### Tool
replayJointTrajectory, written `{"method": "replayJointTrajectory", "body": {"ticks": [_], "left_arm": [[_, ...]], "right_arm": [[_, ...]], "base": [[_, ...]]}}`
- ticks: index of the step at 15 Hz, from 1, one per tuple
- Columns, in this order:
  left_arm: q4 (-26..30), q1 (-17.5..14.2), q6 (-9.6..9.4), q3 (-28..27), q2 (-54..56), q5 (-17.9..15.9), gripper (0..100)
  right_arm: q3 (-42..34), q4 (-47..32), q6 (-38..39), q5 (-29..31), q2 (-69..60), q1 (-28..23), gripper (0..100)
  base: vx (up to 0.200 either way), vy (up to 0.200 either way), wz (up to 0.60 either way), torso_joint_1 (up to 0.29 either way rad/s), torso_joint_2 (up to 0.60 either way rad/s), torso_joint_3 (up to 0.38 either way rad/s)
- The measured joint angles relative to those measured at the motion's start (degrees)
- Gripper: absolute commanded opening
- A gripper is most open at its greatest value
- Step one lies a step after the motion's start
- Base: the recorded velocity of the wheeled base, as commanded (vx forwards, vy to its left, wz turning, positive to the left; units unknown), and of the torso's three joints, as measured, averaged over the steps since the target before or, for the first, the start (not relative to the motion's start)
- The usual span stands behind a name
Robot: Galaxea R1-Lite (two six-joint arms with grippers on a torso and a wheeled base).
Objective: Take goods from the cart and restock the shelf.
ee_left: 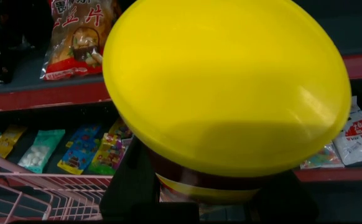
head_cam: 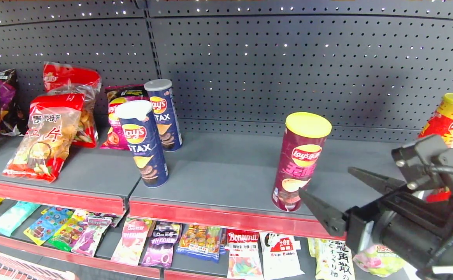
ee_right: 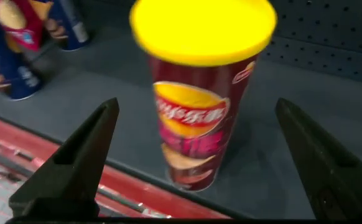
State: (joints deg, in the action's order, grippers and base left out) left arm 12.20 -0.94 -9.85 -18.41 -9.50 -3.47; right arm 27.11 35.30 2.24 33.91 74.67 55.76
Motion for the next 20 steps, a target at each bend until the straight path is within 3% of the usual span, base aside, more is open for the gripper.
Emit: {"method": "replayJointTrajectory", "body": {"ticks": [2,5,7,10,13,17,20], "left_arm": [[0.0,0.1,-0.05,-0.1,-0.1,-0.3,0],[-0.3,0.2,-0.09,-0.6,-1.0,-0.8,0],[-1.2,0.5,-0.09,-1.5,-2.4,-2.0,0],[-3.3,0.8,0.09,-2.9,-5.6,-5.4,0],[-5.4,0.7,0.17,-4.6,-9.8,-7.0,0],[-7.5,0.7,0.13,-5.6,-14.7,-7.1,0],[-9.1,0.7,0.2,-5.7,-16.3,-7.1,0]], "right_arm": [[-3.7,-1.0,-5.3,-4.1,-6.9,-3.0,100],[-6.3,-10.7,-10.5,-9.3,-19.8,-16.3,100],[-6.6,-22.1,-11.5,-10.7,-29.0,-26.5,100],[-3.8,-44.6,-12.1,-11.5,-42.3,-35.1,100],[0.0,-58.8,-10.1,-11.6,-53.2,-43.3,100],[1.4,-69.7,-3.0,-13.8,-61.2,-57.8,100],[0.2,-69.5,-3.1,-19.1,-67.1,-58.7,100]], "base": [[0.0,0.0,0.0,0.0,0.0,0.0],[0.0,0.0,0.0,0.0,0.0,0.0],[0.0,0.0,0.0,0.0,0.0,0.0],[0.0,0.0,0.0,0.0,0.0,0.0],[0.0,0.0,0.0,0.0,0.0,0.0],[0.0,0.0,0.0,0.0,0.0,0.0],[0.0,0.0,0.0,0.0,0.0,0.0]]}}
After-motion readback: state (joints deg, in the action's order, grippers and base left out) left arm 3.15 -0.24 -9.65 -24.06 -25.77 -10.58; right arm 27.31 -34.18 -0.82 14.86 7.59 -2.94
